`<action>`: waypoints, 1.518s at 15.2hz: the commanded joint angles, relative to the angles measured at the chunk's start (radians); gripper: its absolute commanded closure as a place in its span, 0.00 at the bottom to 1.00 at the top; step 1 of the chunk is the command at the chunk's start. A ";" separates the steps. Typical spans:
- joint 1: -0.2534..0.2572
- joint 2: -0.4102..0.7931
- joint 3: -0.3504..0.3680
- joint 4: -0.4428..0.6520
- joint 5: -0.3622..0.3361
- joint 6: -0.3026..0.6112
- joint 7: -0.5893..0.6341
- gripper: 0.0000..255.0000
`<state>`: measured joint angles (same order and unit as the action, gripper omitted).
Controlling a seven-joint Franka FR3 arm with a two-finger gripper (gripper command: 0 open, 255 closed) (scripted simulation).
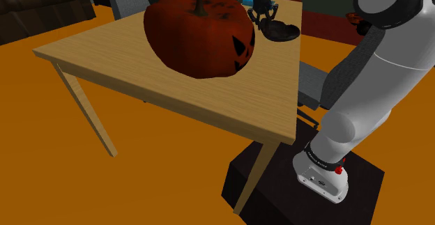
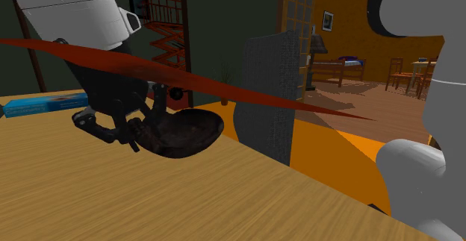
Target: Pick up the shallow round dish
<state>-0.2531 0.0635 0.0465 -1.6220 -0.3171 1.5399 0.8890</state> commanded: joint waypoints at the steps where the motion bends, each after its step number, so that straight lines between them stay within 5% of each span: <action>1: 0.000 -0.001 0.000 -0.002 0.000 0.002 0.000 1.00; 8: 0.000 -0.002 0.000 -0.004 0.000 0.001 0.000 1.00; 23: 0.009 0.055 0.004 0.272 -0.011 -0.210 -0.057 1.00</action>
<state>-0.2459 0.1157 0.0496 -1.3673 -0.3267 1.3438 0.8339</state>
